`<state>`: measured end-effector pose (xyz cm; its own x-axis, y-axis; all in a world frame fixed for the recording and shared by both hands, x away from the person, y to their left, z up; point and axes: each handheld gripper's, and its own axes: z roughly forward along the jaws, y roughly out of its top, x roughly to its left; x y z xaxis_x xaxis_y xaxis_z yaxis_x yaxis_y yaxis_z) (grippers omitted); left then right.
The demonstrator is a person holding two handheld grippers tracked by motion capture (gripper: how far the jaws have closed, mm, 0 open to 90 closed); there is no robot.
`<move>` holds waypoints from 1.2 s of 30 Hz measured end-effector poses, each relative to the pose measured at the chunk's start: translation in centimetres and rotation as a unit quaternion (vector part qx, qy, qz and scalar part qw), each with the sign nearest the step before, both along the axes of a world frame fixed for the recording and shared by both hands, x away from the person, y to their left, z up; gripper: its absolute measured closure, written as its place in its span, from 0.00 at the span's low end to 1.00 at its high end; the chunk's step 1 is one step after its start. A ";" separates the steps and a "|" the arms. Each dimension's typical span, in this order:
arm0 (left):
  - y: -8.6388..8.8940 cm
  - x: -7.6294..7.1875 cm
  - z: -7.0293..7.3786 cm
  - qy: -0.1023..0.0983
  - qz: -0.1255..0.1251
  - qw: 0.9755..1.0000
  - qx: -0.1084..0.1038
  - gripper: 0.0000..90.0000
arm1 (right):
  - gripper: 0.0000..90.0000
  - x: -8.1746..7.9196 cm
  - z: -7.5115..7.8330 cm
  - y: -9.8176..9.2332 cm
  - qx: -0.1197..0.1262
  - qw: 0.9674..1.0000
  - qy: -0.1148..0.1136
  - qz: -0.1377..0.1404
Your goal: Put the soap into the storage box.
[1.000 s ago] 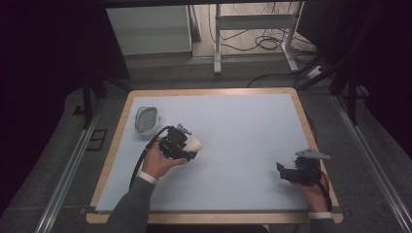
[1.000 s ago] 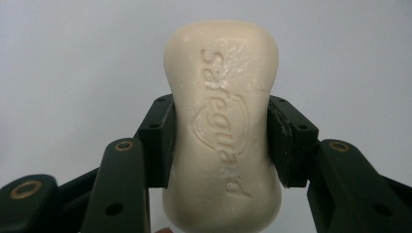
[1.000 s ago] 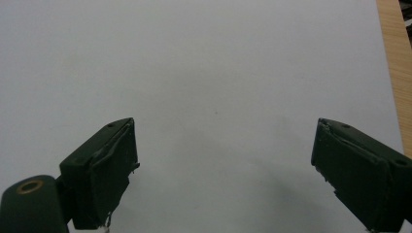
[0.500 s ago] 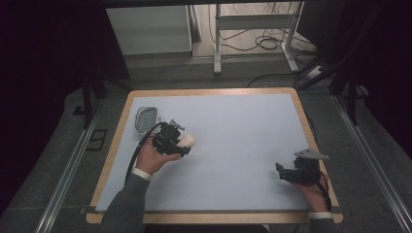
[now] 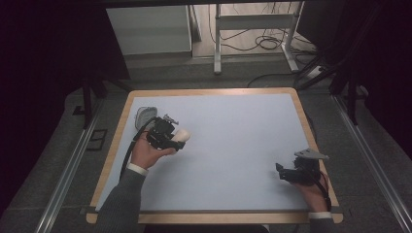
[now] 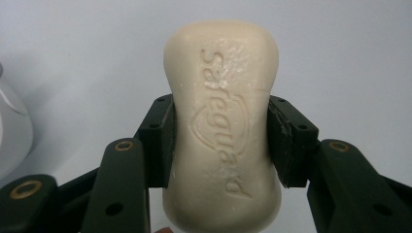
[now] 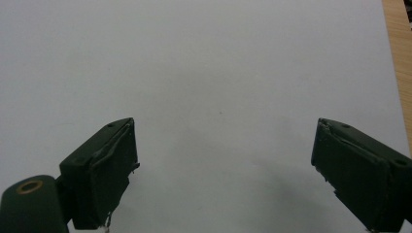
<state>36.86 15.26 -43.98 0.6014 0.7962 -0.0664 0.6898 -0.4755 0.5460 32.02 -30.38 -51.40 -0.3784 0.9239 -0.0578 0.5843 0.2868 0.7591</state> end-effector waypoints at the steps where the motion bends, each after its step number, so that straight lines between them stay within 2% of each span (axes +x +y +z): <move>1: 0.1 0.1 0.0 0.000 0.001 1.000 0.000 0.55 | 0.10 0.0 0.0 0.0 0.000 1.000 0.000 0.000; 12: 0.9 1.0 0.5 -0.001 0.009 1.000 0.009 0.55 | 0.10 0.0 -0.1 0.0 -0.002 1.000 0.000 -0.002; 22: 1.7 1.8 1.1 -0.008 0.024 1.000 0.009 0.55 | 0.10 0.1 -0.2 0.0 -0.003 1.000 0.002 -0.003; 36: 3.9 3.5 1.4 -0.004 0.052 0.999 0.014 0.55 | 0.10 0.1 -0.2 0.0 -0.005 1.000 0.003 -0.004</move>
